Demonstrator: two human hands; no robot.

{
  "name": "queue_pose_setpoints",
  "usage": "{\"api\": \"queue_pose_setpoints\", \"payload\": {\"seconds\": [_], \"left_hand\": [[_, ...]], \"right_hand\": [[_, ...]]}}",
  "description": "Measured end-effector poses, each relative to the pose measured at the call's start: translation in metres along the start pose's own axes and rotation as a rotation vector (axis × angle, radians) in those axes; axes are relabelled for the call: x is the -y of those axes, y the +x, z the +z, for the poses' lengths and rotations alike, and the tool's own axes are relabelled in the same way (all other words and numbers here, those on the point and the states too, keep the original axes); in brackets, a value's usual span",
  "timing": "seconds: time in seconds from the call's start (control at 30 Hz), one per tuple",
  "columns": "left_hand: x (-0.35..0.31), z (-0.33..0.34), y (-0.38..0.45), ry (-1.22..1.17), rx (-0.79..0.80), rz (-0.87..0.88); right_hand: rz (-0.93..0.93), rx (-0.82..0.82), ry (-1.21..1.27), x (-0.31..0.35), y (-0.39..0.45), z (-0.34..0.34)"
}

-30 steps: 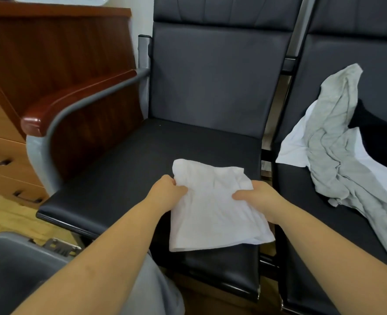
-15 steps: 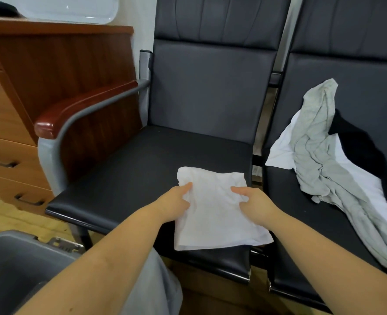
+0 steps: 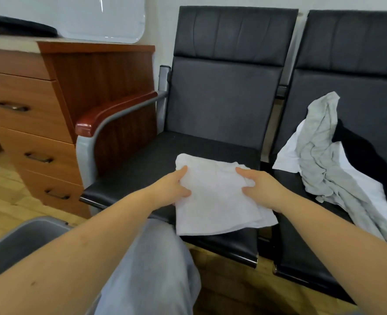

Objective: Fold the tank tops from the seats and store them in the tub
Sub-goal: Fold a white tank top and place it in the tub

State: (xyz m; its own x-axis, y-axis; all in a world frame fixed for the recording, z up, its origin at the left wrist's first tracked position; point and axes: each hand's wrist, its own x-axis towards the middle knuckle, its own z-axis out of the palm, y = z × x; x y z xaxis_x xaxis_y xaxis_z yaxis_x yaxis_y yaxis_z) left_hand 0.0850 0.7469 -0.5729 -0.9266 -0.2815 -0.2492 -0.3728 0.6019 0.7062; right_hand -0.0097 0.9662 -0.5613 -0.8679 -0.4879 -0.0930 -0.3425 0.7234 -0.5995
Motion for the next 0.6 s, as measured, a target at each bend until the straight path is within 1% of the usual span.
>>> {"api": "queue_pose_setpoints", "payload": {"seconds": [0.13,0.27,0.43,0.6], "left_hand": [[0.008,-0.038,-0.02,-0.014,-0.103,0.036],[0.024,-0.074,-0.046,-0.02,-0.172,0.056],[0.07,-0.111,-0.088,-0.011,-0.22,-0.057],[0.132,-0.133,-0.136,-0.035,-0.272,-0.209]], "right_hand": [[-0.083,-0.03,-0.045,0.042,-0.002,-0.003],[-0.172,-0.011,-0.068,0.085,-0.003,0.004],[-0.275,0.063,-0.107,0.143,-0.007,0.034],[-0.394,0.184,-0.183,0.198,-0.009,0.09]]}}
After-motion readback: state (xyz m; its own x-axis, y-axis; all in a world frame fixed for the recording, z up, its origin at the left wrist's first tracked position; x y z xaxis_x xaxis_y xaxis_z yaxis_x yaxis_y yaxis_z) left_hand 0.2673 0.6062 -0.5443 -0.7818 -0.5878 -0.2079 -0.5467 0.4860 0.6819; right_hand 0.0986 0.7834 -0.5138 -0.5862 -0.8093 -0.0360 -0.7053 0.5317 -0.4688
